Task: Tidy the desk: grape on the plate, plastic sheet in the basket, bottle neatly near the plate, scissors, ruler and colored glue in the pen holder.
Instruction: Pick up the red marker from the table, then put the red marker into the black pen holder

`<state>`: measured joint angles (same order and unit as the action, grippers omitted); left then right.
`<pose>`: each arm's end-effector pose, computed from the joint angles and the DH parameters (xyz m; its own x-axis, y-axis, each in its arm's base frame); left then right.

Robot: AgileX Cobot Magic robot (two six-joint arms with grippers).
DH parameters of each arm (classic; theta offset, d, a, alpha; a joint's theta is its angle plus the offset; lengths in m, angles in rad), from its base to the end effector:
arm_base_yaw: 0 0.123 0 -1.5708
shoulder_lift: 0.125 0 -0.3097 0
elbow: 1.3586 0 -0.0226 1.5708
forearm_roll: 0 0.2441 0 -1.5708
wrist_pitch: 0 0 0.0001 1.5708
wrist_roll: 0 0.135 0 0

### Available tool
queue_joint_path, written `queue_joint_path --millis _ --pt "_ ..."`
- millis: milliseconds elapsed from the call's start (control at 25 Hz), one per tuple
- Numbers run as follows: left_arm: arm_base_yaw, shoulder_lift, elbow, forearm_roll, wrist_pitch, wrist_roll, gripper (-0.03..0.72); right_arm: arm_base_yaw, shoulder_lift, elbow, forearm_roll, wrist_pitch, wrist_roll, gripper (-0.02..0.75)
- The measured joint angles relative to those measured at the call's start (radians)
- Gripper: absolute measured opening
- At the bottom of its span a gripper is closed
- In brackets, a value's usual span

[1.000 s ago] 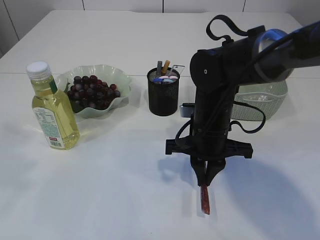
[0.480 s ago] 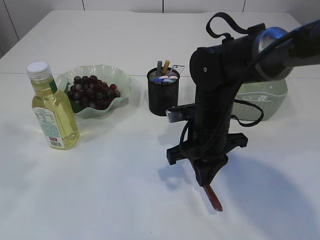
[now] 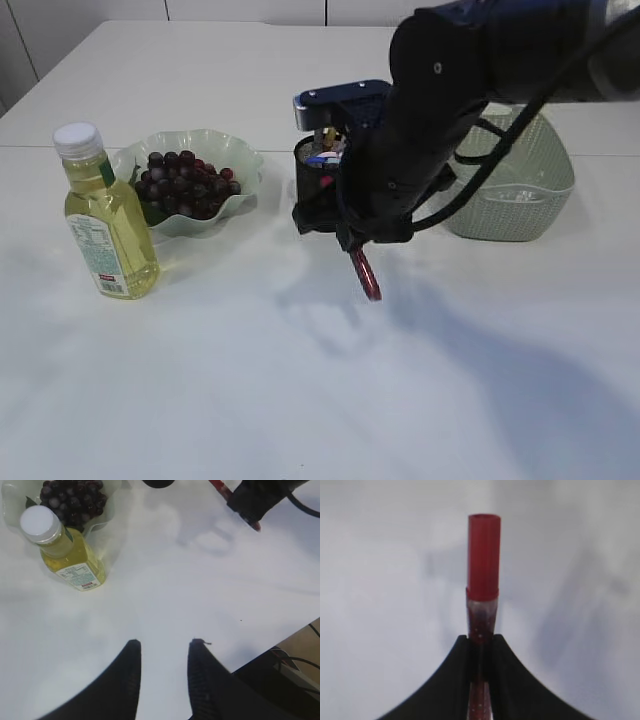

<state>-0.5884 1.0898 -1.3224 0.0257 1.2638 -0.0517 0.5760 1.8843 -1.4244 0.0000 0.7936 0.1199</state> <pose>0.1647 -0.1059 0.4021 -0.6969 0.4122 -0.5869 0.5128 0.8585 -0.0060 0.3523 0.2288 0.2114 -0.8306 -0.3968 -0.3907 -0.4485 0.8925 0.0471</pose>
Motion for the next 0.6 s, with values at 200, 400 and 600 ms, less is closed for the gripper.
queue_joint_path --millis 200,400,600 --pt "0.0 0.0 0.0 0.0 0.0 0.0 0.236 0.003 -0.065 0.057 -0.025 -0.159 0.0 0.104" --pt "0.0 0.0 0.0 0.0 0.0 0.0 0.236 0.003 -0.154 0.199 -0.047 -0.383 0.0 0.103" --pt "0.0 0.0 0.0 0.0 0.0 0.0 0.236 0.003 -0.179 0.243 -0.127 -0.515 0.0 0.103"
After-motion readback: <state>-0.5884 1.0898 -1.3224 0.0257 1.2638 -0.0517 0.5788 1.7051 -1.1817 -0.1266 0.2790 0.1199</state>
